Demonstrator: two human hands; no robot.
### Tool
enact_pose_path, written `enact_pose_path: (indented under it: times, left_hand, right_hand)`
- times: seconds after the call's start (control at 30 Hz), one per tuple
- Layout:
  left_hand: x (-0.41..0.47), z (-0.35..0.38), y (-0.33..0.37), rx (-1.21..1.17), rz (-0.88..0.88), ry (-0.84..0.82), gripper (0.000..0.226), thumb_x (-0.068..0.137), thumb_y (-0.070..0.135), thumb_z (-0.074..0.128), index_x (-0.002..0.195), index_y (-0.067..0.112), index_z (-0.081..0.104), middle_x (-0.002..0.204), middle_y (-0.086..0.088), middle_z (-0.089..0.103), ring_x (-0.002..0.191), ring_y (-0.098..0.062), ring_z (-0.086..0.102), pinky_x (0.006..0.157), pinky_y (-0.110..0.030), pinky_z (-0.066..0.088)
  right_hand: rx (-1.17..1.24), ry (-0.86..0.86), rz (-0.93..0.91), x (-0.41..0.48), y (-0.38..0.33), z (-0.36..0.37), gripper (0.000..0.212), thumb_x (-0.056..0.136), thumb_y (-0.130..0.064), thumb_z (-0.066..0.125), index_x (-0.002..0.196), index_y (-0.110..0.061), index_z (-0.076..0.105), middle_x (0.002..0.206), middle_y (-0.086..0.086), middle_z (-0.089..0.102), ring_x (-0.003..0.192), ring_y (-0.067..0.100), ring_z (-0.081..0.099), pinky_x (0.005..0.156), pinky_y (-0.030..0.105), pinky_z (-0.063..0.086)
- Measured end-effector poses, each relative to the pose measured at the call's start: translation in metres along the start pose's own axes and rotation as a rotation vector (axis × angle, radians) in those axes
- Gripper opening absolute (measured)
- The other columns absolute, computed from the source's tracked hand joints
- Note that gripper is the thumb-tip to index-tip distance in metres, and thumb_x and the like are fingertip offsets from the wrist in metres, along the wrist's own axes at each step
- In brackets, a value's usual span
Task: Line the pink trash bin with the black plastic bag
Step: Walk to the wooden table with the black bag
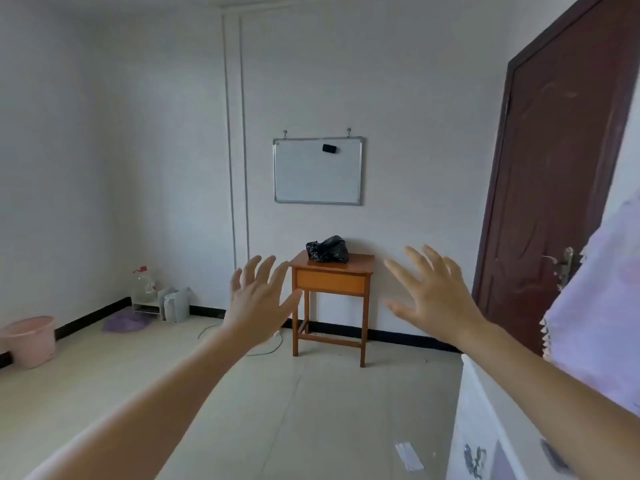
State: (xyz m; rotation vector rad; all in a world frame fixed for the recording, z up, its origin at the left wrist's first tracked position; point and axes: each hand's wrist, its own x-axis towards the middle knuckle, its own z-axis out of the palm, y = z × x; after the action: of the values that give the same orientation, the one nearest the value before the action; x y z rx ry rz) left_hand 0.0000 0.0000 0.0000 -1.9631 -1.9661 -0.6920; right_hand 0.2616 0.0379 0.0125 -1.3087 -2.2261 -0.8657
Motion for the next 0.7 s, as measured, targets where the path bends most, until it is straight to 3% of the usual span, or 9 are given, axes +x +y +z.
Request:
enact_pose_path:
  times: [0.1, 0.17, 0.43, 0.7]
  left_hand:
    - [-0.008, 0.039, -0.008, -0.025, 0.009, -0.089, 0.064, 0.09, 0.056, 0.023, 0.143, 0.019, 0.023, 0.155, -0.005, 0.019, 0.144, -0.026, 0.004, 0.119, -0.047, 0.008]
    - [-0.011, 0.061, -0.012, -0.007, 0.017, -0.141, 0.058, 0.094, 0.048, 0.032, 0.143, 0.019, 0.022, 0.155, -0.005, 0.018, 0.144, -0.026, 0.004, 0.119, -0.048, 0.007]
    - [0.029, 0.084, 0.022, -0.042, 0.055, -0.117, 0.058, 0.094, 0.045, 0.036, 0.142, 0.017, 0.023, 0.154, -0.008, 0.022, 0.143, -0.029, 0.009, 0.116, -0.05, 0.01]
    - [0.09, 0.113, 0.084, -0.038, 0.095, -0.068, 0.054, 0.094, 0.044, 0.037, 0.14, 0.017, 0.026, 0.154, -0.008, 0.021, 0.143, -0.029, 0.008, 0.116, -0.052, 0.012]
  right_hand:
    - [-0.025, -0.018, -0.036, -0.017, -0.004, 0.035, 0.059, 0.075, -0.054, 0.034, 0.119, -0.02, 0.05, 0.117, 0.02, 0.063, 0.107, 0.044, 0.06, 0.074, 0.055, 0.053]
    - [-0.041, -0.062, -0.022, -0.031, 0.001, 0.052, 0.058, 0.075, -0.054, 0.034, 0.12, -0.021, 0.05, 0.118, 0.02, 0.063, 0.109, 0.043, 0.059, 0.074, 0.056, 0.053]
    - [-0.049, -0.088, -0.005, -0.025, 0.04, 0.064, 0.054, 0.075, -0.05, 0.034, 0.118, -0.019, 0.048, 0.114, 0.021, 0.065, 0.106, 0.04, 0.062, 0.075, 0.055, 0.053]
    - [-0.055, -0.143, 0.001, 0.006, 0.103, 0.097, 0.058, 0.075, -0.047, 0.034, 0.114, -0.014, 0.06, 0.11, 0.022, 0.067, 0.102, 0.04, 0.064, 0.074, 0.057, 0.053]
